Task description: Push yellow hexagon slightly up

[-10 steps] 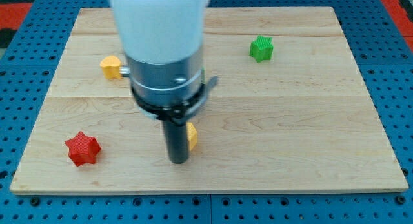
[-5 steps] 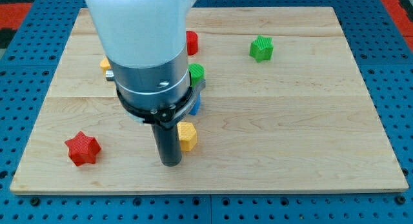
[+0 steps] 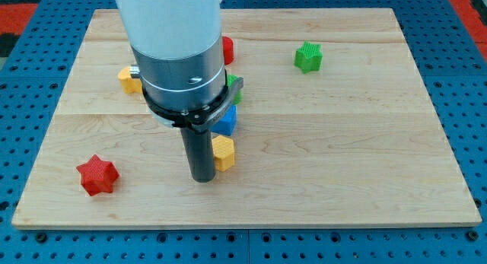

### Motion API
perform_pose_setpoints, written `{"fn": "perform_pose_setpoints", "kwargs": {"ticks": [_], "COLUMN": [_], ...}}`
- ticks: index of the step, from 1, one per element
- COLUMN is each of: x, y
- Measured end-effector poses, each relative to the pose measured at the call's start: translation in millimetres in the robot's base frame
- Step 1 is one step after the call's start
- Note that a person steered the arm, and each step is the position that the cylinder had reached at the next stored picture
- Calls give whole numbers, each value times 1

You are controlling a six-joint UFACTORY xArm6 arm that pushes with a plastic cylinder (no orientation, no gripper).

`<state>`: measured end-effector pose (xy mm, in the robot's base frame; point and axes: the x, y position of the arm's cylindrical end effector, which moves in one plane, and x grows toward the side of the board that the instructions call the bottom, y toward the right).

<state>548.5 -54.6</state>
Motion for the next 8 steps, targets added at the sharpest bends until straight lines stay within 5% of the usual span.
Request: {"fn": "perform_pose_setpoints", "kwargs": {"ticks": [8], "x": [-11], "y": [-6]}}
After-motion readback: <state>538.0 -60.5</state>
